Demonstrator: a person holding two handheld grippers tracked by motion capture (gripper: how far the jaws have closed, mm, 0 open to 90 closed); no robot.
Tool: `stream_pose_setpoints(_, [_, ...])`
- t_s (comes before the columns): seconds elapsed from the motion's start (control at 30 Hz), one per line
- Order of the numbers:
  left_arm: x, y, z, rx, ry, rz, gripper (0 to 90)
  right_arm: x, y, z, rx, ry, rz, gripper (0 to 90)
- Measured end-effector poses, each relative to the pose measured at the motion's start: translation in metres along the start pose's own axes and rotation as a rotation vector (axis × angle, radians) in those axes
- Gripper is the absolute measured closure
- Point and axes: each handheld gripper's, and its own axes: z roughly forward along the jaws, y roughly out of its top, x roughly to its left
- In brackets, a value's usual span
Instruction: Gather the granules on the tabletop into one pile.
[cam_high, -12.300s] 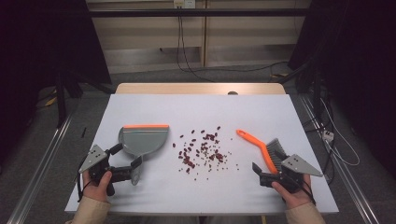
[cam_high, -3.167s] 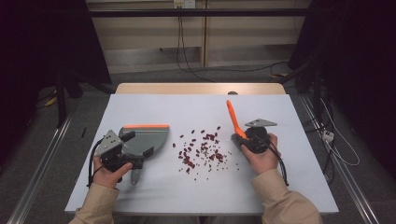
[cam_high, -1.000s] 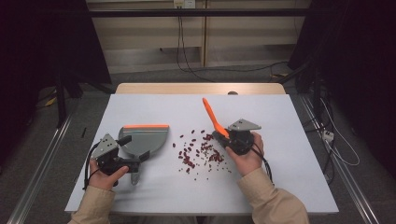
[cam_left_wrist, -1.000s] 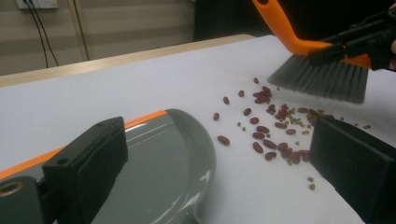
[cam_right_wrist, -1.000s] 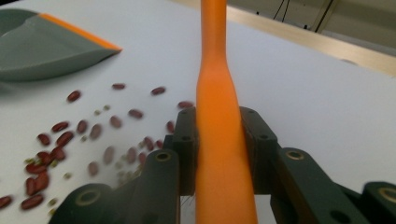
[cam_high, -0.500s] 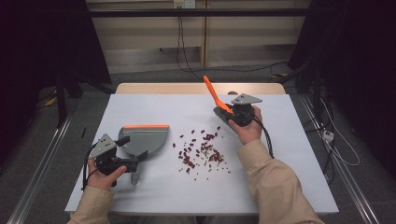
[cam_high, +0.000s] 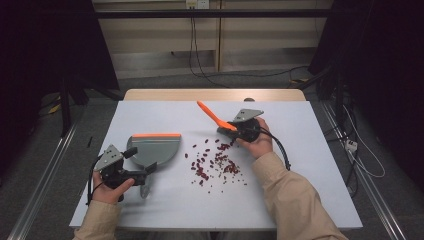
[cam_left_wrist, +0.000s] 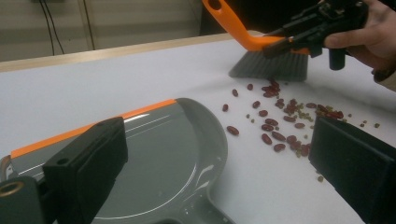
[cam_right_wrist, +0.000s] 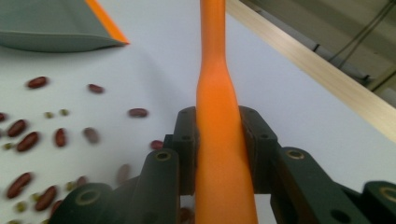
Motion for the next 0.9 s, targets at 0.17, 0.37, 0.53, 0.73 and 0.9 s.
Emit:
stream_pose_setpoints(0.17, [0.0, 0.0, 0.0, 0.002, -0.002, 0.004, 4.6, 0.011, -0.006, -0.012, -0.009, 0.053, -0.014, 70.9])
stream_pose_setpoints(0.37, [-0.001, 0.0, 0.001, -0.002, -0.002, 0.001, 4.6, 0.023, -0.01, -0.024, -0.006, 0.093, -0.03, 70.8])
stream_pose_setpoints(0.53, [-0.002, 0.0, 0.001, 0.001, -0.003, 0.006, 4.6, 0.029, -0.015, -0.033, -0.014, 0.118, -0.018, 70.8])
stream_pose_setpoints(0.73, [-0.002, 0.001, 0.001, 0.0, -0.004, 0.007, 4.6, 0.036, -0.017, -0.04, -0.01, 0.144, -0.016, 70.8])
stream_pose_setpoints(0.9, [-0.002, 0.001, 0.001, -0.007, -0.002, -0.003, 4.6, 0.038, -0.015, -0.045, -0.018, 0.154, -0.009, 71.0])
